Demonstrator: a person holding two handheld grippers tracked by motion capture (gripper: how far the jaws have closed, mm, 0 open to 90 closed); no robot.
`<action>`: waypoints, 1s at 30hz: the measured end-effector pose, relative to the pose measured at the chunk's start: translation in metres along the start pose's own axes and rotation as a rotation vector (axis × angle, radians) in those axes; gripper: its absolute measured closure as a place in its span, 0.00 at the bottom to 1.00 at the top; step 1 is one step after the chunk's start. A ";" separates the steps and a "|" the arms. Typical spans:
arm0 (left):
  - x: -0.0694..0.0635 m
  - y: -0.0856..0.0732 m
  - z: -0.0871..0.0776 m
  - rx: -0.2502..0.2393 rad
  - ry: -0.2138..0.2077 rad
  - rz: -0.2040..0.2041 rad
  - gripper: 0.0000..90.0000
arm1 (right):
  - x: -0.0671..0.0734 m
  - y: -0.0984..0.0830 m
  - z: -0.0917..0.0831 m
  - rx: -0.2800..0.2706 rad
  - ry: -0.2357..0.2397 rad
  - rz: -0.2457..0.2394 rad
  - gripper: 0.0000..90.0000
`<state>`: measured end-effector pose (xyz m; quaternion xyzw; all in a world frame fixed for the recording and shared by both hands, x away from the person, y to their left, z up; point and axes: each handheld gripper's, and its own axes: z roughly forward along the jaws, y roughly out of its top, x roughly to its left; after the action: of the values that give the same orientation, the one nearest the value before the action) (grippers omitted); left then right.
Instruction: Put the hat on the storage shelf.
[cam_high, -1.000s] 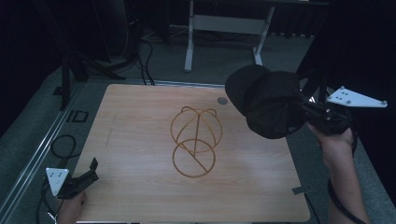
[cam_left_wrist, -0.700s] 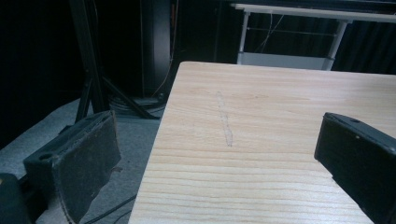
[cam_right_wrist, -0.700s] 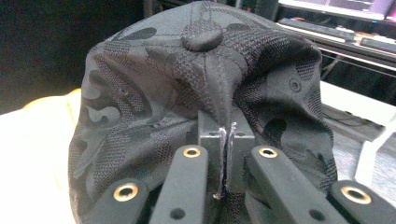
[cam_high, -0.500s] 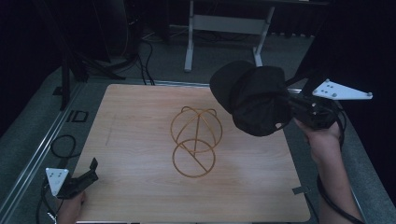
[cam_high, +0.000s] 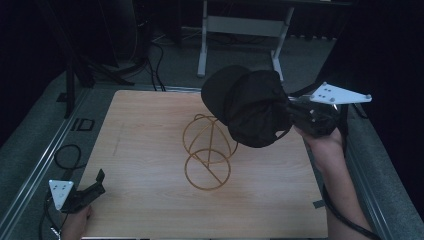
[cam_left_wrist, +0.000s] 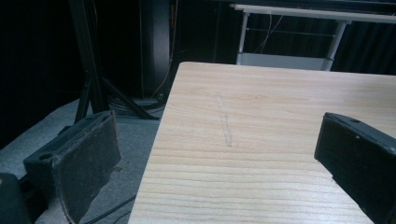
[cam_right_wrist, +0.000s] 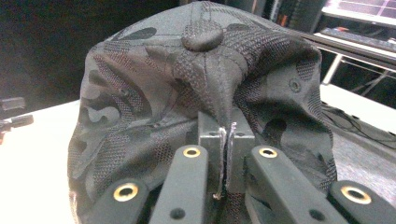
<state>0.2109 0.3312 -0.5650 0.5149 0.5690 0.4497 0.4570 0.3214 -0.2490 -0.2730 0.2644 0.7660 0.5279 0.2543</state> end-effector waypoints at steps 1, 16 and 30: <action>0.000 0.000 0.000 0.001 0.000 0.002 0.01 | 0.002 0.001 0.002 0.001 0.004 -0.003 0.98; 0.001 0.000 0.000 0.001 -0.004 -0.002 0.01 | 0.034 0.013 0.034 0.004 0.090 -0.035 0.98; 0.001 0.000 0.000 0.001 -0.007 -0.003 0.01 | 0.056 0.009 0.061 0.036 0.147 -0.050 0.98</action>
<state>0.2107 0.3323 -0.5649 0.5160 0.5682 0.4470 0.4595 0.3223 -0.1673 -0.2895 0.2101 0.7984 0.5254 0.2058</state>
